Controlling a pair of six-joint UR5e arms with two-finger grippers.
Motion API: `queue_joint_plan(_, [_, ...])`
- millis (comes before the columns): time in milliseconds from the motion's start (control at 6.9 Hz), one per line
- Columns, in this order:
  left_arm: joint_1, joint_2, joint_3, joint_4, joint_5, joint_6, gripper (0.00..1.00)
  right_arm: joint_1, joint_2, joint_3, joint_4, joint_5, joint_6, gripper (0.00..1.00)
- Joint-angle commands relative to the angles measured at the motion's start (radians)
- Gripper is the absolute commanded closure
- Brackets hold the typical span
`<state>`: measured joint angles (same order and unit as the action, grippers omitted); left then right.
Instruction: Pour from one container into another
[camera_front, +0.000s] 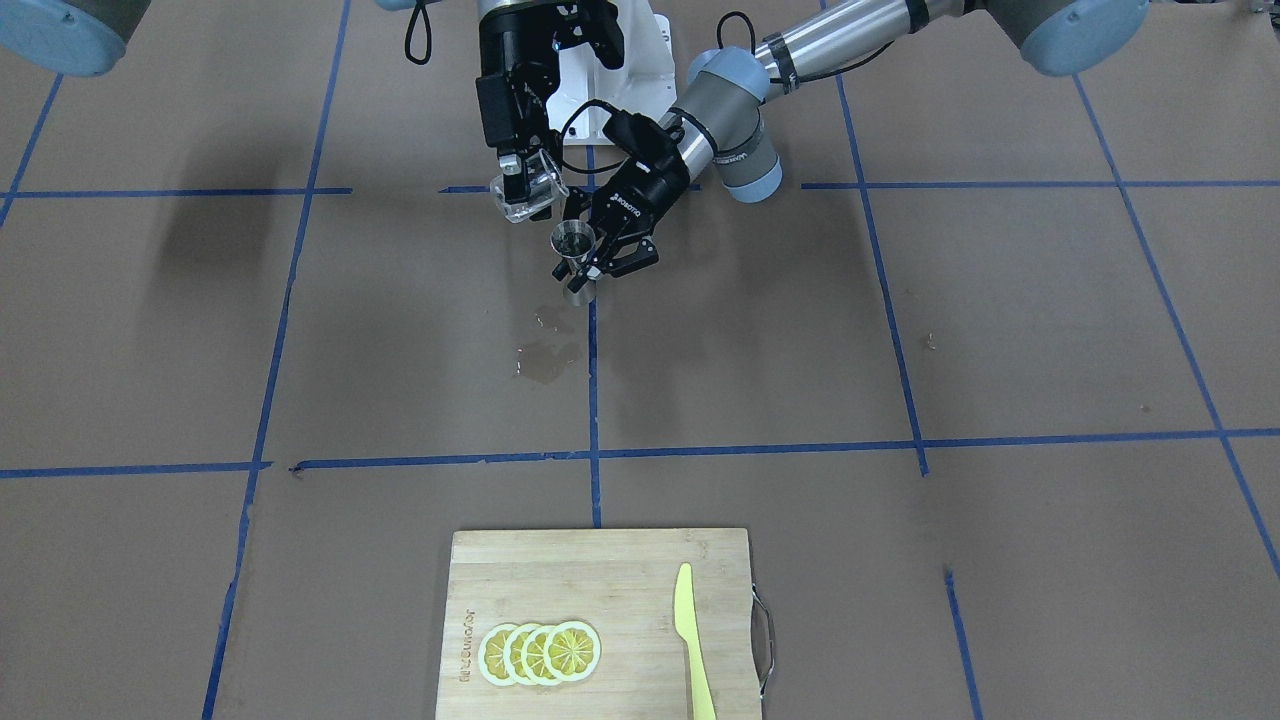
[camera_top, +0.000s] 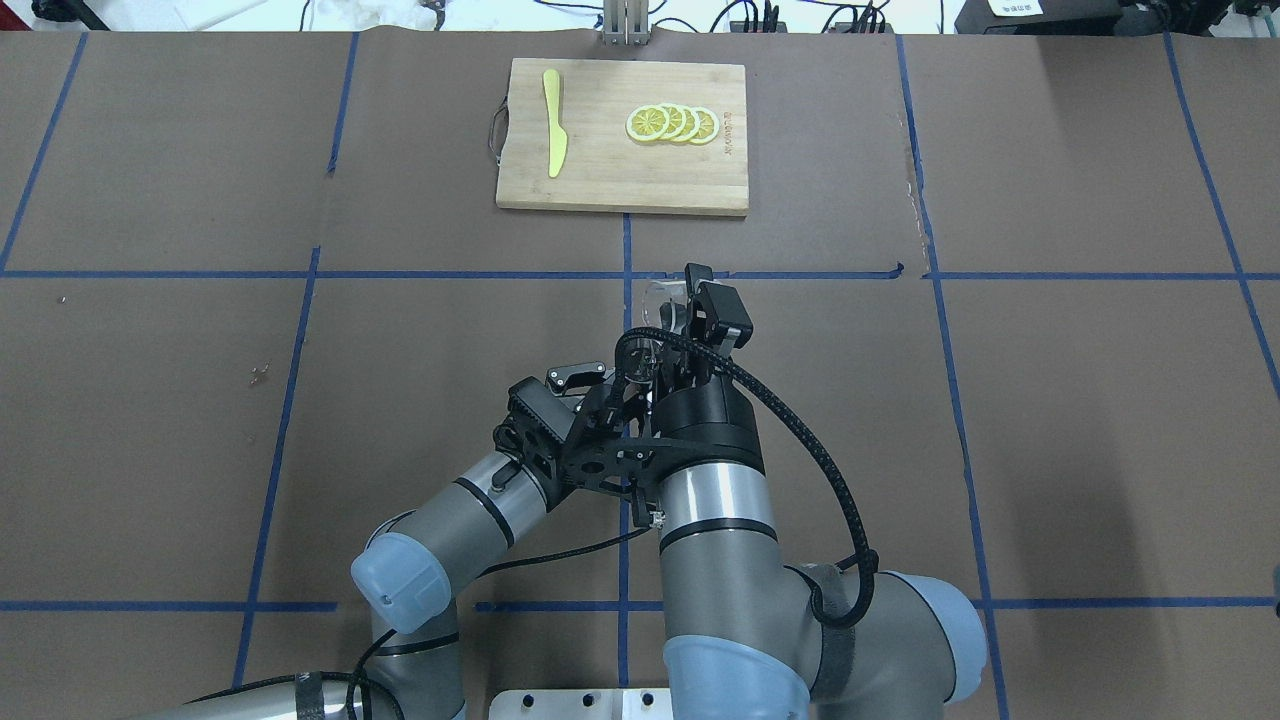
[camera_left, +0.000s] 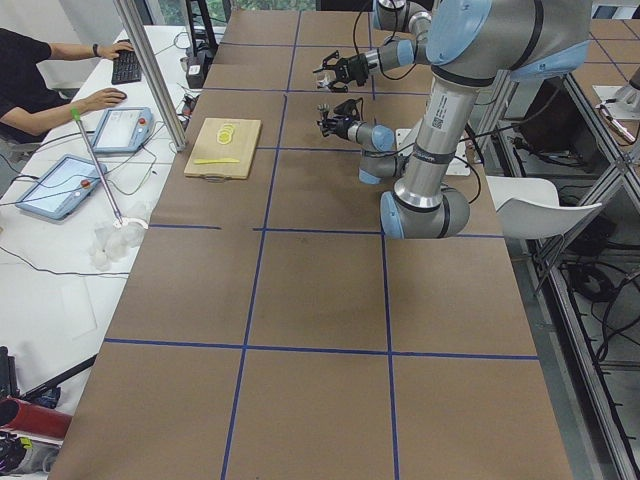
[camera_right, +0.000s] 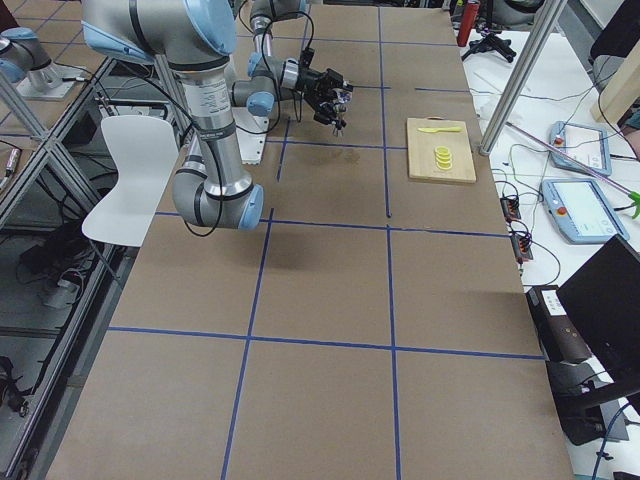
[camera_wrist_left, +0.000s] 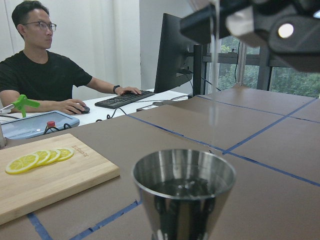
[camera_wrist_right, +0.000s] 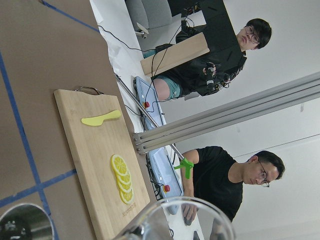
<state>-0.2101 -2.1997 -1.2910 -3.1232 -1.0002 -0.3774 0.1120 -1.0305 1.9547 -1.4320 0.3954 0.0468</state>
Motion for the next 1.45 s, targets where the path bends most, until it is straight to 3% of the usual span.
queue_joint_plan(0, [0.000,0.000,-0.004,0.000,0.000,0.000,1.00,0.000,0.000,0.004,0.008,0.003,0.092,1.00])
queue_joint_plan(435, [0.000,0.003,-0.013,-0.005,0.005,0.000,1.00,0.003,-0.003,0.004,0.011,0.008,0.220,1.00])
queue_joint_plan(725, [-0.011,0.005,-0.017,-0.008,0.015,0.002,1.00,0.005,-0.005,0.007,0.024,0.028,0.408,1.00])
queue_joint_plan(1305, [-0.063,0.103,-0.102,-0.011,0.058,-0.001,1.00,0.009,-0.114,0.070,0.076,0.082,0.742,1.00])
